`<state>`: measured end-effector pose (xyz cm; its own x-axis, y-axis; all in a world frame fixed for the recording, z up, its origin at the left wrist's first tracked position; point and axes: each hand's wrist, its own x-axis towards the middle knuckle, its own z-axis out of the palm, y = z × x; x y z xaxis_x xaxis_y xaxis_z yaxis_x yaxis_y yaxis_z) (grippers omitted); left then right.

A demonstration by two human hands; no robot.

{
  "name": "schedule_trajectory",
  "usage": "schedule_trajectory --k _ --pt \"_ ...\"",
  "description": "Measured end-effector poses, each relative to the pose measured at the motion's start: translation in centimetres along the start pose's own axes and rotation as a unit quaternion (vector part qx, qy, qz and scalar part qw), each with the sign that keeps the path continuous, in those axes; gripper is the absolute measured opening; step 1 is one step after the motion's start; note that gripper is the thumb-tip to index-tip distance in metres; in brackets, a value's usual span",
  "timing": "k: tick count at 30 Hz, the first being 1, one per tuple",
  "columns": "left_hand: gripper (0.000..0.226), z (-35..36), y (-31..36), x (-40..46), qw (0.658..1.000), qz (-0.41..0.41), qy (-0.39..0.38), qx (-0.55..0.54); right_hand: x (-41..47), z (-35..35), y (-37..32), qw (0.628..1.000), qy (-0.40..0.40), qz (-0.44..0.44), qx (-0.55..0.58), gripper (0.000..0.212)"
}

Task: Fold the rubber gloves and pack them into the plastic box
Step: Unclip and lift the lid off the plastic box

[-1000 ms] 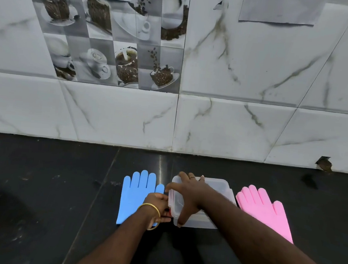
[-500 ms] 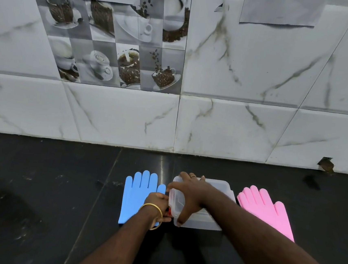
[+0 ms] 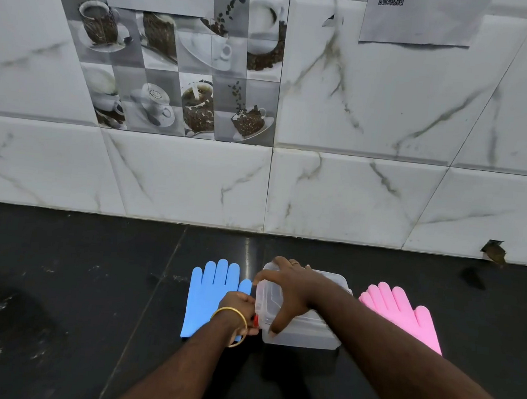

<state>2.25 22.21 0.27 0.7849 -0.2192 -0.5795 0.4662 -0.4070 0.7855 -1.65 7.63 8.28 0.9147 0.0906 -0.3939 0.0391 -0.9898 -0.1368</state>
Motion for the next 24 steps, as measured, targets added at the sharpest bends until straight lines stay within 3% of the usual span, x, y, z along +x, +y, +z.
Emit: schedule_trajectory --k 9,13,16,18,20,22,24 --pt "0.020 -0.7 0.3 -0.4 0.995 0.062 0.033 0.064 -2.9 -1.3 2.7 0.999 0.044 -0.011 0.016 0.104" --pt "0.047 -1.1 1.9 -1.5 0.961 0.138 0.138 0.195 -4.8 -3.9 4.8 0.991 0.117 -0.019 0.060 0.107" --pt "0.045 -0.7 3.6 -2.6 0.935 0.225 0.199 0.186 -5.8 -6.5 5.4 0.974 0.190 -0.037 0.119 0.109" --pt "0.048 0.1 5.1 -3.1 0.934 0.270 0.169 0.161 -6.3 -7.8 5.6 0.948 0.261 -0.072 0.166 0.107" --pt "0.048 0.9 7.0 -3.6 0.951 0.266 0.112 0.107 -6.6 -8.7 5.5 0.906 0.340 -0.108 0.229 0.103" --pt "0.042 1.5 8.7 -4.0 0.981 0.190 0.014 -0.029 -6.6 -9.2 5.4 0.850 0.396 -0.128 0.322 0.101" --pt "0.035 1.4 9.8 -4.4 0.980 0.114 -0.074 -0.142 -6.5 -9.3 5.5 0.800 0.414 -0.134 0.413 0.098"
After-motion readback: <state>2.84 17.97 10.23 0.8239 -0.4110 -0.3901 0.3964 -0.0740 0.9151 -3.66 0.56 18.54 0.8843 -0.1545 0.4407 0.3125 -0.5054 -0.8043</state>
